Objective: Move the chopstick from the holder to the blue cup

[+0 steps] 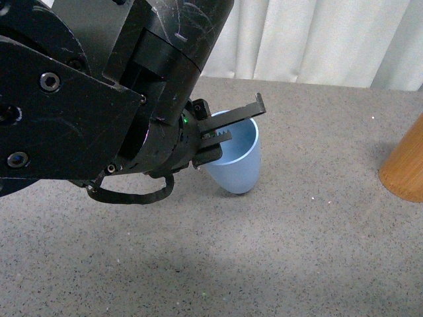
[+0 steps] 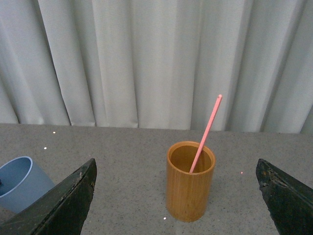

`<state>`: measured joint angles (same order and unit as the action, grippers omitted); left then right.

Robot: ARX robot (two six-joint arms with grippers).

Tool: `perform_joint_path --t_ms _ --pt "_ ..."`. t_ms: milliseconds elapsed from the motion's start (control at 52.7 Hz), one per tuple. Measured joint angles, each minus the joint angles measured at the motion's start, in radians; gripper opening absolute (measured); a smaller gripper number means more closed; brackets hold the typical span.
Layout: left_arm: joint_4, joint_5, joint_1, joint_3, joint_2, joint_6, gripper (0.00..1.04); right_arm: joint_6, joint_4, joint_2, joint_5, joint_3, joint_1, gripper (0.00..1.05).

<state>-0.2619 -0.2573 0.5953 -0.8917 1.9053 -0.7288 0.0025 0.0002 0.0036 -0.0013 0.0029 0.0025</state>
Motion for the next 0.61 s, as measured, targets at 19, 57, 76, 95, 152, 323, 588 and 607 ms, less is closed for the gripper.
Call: perform_joint_path --t_ms 19,57,76,95,152,323,588,607 --pt "0.000 0.000 0.000 0.000 0.000 -0.001 0.04 0.000 0.000 0.000 0.000 0.000 0.000 0.95" --pt "0.000 0.004 0.001 0.000 0.000 -0.002 0.04 0.000 0.000 0.000 0.000 0.000 0.000 0.95" --pt "0.000 0.006 0.001 -0.001 0.000 -0.005 0.06 0.000 0.000 0.000 0.000 0.000 0.000 0.95" --pt "0.000 0.006 0.001 -0.001 0.000 -0.005 0.08 0.000 0.000 0.000 0.000 0.000 0.000 0.95" --pt "0.000 0.007 0.003 -0.003 0.000 -0.006 0.17 0.000 0.000 0.000 0.000 0.000 0.000 0.95" --pt "0.004 0.008 0.005 -0.018 0.000 -0.006 0.43 0.000 0.000 0.000 0.000 0.000 0.000 0.95" --pt "0.024 0.014 0.008 -0.023 -0.018 -0.011 0.86 0.000 0.000 0.000 0.000 0.000 0.000 0.95" --pt "0.026 0.014 0.008 -0.023 -0.021 -0.012 0.88 0.000 0.000 0.000 0.000 0.000 0.000 0.95"
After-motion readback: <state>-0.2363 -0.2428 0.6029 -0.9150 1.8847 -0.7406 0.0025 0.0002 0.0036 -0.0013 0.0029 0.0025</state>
